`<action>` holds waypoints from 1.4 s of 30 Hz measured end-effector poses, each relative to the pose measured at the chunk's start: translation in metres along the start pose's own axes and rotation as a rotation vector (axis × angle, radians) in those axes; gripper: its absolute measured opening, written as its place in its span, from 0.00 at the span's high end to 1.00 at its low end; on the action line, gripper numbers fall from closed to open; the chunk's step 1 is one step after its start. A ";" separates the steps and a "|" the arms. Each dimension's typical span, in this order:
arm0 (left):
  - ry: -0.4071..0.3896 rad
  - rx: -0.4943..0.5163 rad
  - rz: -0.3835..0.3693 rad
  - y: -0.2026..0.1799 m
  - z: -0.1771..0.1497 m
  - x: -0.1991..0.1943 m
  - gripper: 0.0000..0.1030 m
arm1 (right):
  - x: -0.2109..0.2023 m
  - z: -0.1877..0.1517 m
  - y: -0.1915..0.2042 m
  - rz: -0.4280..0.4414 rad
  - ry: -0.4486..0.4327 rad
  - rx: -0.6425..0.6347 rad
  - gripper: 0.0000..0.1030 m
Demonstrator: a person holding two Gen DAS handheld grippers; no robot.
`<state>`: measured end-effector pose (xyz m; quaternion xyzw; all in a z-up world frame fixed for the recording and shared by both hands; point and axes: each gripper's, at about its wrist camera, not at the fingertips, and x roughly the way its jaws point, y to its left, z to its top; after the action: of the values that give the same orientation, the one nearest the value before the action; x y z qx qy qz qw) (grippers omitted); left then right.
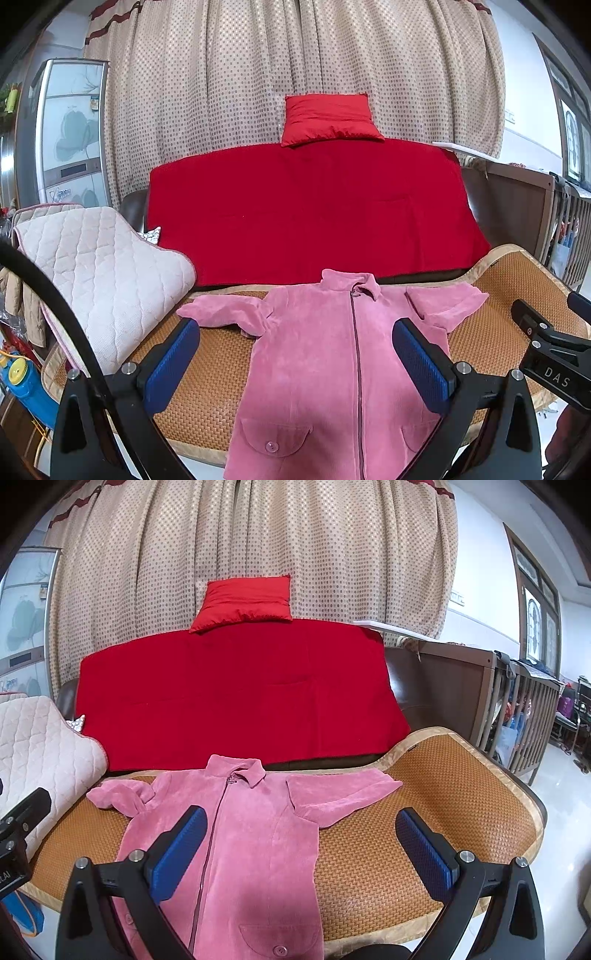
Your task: Fold large clothes
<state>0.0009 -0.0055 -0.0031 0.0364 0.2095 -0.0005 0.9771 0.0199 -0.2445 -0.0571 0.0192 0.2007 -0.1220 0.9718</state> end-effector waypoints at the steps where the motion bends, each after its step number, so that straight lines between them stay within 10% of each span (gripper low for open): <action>1: 0.000 0.000 0.000 0.000 0.000 0.000 0.00 | 0.001 0.000 0.000 0.000 0.001 0.000 0.00; 11: 0.141 -0.013 -0.032 0.004 -0.014 0.050 0.00 | 0.042 -0.007 -0.014 0.018 0.052 0.036 0.00; 23: 0.404 -0.093 -0.019 0.033 -0.073 0.165 0.00 | 0.181 -0.046 -0.130 0.076 0.181 0.387 0.00; 42: 0.433 -0.006 -0.043 -0.002 -0.061 0.240 0.00 | 0.381 -0.086 -0.213 0.203 0.361 1.004 0.24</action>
<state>0.1954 0.0003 -0.1569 0.0283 0.4154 -0.0131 0.9091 0.2737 -0.5309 -0.2843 0.5210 0.2787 -0.1031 0.8002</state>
